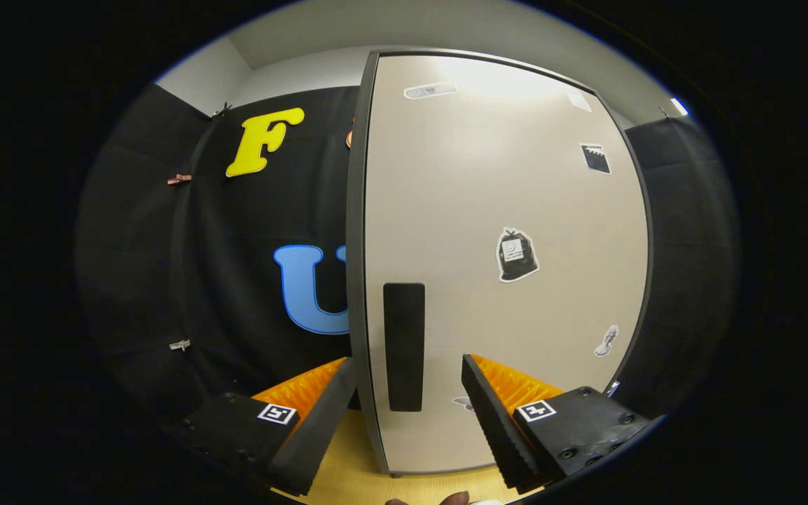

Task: Open the shoe cabinet door, grab the shoes and put them into the shoe cabinet, then close the shoe cabinet door.

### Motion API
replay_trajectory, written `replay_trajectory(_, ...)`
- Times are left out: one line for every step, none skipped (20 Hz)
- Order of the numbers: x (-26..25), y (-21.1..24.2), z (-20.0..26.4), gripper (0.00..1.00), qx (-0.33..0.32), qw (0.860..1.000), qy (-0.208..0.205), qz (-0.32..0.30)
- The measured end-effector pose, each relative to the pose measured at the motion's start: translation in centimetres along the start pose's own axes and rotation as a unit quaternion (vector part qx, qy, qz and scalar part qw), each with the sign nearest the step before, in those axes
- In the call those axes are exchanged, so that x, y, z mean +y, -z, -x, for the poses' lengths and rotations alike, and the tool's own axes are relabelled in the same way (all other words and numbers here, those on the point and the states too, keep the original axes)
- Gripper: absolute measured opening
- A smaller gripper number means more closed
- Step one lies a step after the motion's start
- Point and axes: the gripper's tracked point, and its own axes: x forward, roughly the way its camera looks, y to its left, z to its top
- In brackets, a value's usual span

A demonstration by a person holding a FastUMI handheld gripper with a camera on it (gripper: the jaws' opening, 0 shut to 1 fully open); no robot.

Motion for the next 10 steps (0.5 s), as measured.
replay_trajectory(0.0, 0.4, -0.8, 0.97, 0.002, 1.0, 0.003, 0.001)
replay_trajectory(0.1, 0.7, -1.5, 0.94, 0.005, 1.0, 0.005, 0.0)
replay_trajectory(0.1, 1.0, -2.1, 0.92, 0.006, 1.0, 0.009, -0.001)
replay_trajectory(0.1, 1.2, -2.6, 0.88, 0.007, 1.0, 0.012, -0.001)
replay_trajectory(0.2, 1.4, -3.1, 0.76, 0.009, 1.0, 0.014, -0.002)
replay_trajectory(0.1, 1.6, -3.6, 0.71, 0.009, 1.0, 0.018, -0.002)
replay_trajectory(-0.1, 1.9, -4.0, 0.61, 0.008, 1.0, 0.027, -0.002)
replay_trajectory(0.0, 1.5, -4.1, 0.59, -0.003, 1.0, 0.03, 0.003)
replay_trajectory(-0.3, 1.3, -3.1, 0.51, -0.003, 0.999, 0.04, 0.014)
replay_trajectory(-0.5, 1.0, -4.3, 0.5, -0.008, 0.999, 0.038, 0.013)
